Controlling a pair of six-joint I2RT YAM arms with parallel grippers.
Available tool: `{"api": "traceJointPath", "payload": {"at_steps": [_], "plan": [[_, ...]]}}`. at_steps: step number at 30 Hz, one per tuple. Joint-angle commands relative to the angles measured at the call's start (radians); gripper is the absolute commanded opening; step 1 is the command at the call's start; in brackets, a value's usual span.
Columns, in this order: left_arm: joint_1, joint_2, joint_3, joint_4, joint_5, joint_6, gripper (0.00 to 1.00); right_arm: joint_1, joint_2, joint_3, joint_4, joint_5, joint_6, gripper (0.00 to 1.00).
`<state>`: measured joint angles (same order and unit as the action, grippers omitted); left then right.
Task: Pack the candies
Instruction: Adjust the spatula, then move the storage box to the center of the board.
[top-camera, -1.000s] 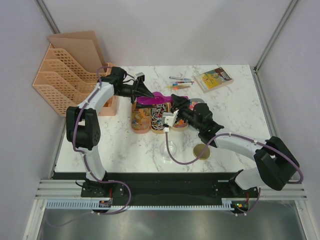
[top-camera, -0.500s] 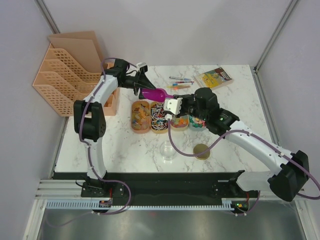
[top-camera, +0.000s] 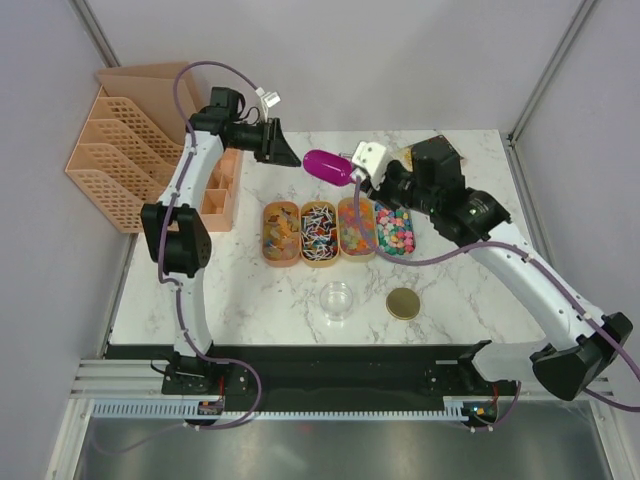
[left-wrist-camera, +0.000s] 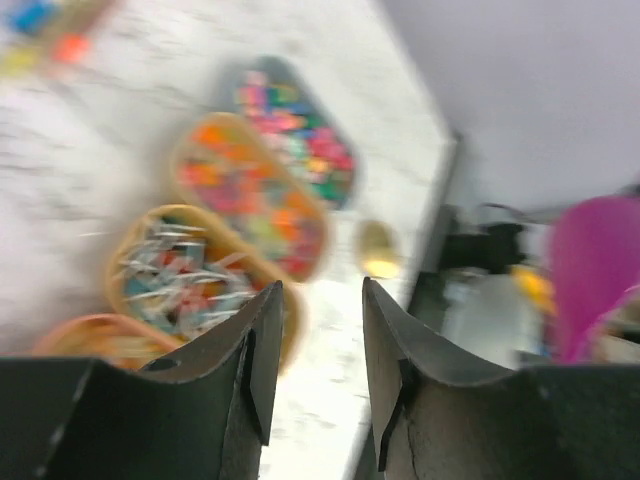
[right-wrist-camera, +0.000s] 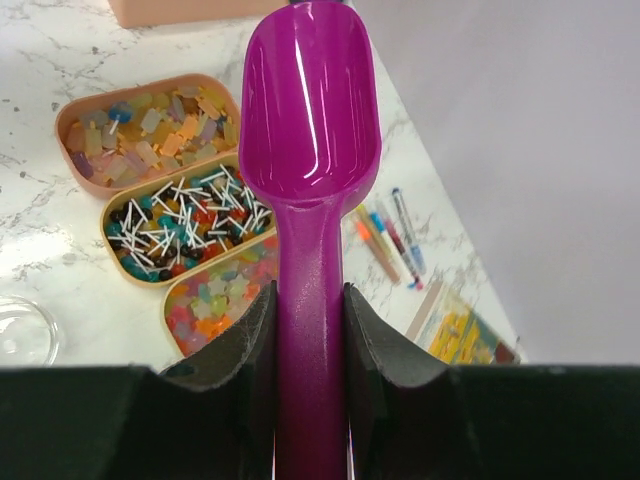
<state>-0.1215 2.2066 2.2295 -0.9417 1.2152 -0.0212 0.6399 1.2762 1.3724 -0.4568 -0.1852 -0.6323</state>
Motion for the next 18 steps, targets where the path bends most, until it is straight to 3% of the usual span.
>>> {"api": "traceJointPath", "payload": {"at_steps": [1,2,5,9,15,16,18], "plan": [[-0.038,-0.105,-0.129,0.078,-0.576,0.273,0.44,-0.089,0.046,0.123,-0.13,-0.037,0.199,0.0],[-0.029,-0.19,-0.286,0.149,-0.639,0.255,0.43,-0.138,0.086,0.146,-0.153,-0.051,0.227,0.0],[-0.017,-0.303,-0.508,0.34,-0.766,0.241,0.43,-0.222,0.182,0.252,-0.276,-0.086,0.304,0.0],[-0.015,-0.412,-0.616,0.38,-0.841,0.198,0.4,-0.299,0.256,0.281,-0.344,-0.053,0.388,0.0],[-0.01,-0.472,-0.763,0.385,-0.925,0.178,0.14,-0.427,0.213,0.087,-0.348,-0.077,0.549,0.0],[-0.012,-0.481,-0.784,0.388,-0.924,0.196,0.03,-0.437,0.19,0.059,-0.358,-0.08,0.559,0.0],[-0.012,-0.486,-0.833,0.399,-0.928,0.219,0.02,-0.457,0.151,-0.002,-0.376,-0.085,0.569,0.0]]}}
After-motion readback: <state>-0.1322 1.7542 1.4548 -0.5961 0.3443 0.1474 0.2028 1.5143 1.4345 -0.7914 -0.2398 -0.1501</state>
